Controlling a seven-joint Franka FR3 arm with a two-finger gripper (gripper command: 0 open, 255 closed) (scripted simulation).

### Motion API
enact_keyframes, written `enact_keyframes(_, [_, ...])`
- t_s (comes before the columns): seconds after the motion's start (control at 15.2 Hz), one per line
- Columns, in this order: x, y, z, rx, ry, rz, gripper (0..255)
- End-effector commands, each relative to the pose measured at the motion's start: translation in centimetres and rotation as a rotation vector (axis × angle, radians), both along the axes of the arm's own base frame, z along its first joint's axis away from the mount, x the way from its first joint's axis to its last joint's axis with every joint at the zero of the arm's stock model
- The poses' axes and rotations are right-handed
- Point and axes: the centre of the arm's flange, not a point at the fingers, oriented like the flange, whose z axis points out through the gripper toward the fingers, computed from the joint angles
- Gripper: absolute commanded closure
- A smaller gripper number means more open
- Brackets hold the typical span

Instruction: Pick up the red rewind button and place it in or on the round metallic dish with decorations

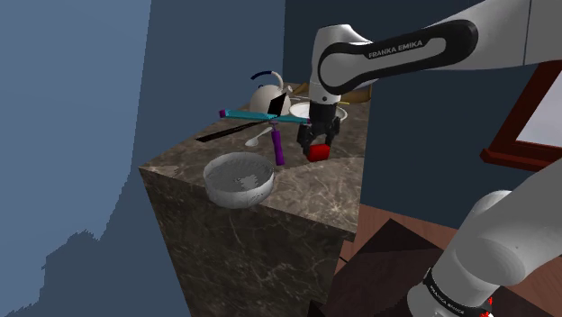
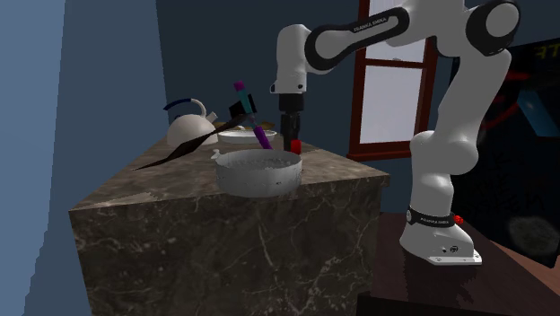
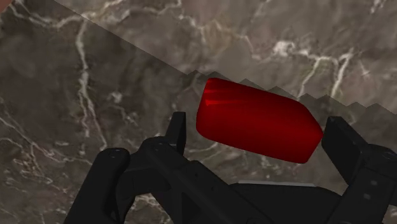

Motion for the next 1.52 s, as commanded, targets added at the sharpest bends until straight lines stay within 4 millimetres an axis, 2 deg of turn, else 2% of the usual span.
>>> enact_keyframes(0.0, [0.0,0.0,-0.5,0.0,-0.001,0.0,0])
enact_keyframes(0.4, [0.0,0.0,-0.5,0.0,-0.001,0.0,0])
enact_keyframes(0.46, [0.0,0.0,-0.5,0.0,-0.001,0.0,255])
enact_keyframes(1.06, [0.0,0.0,-0.5,0.0,-0.001,0.0,255])
enact_keyframes(1.45, [0.0,0.0,2.7,0.0,-0.001,0.0,255])
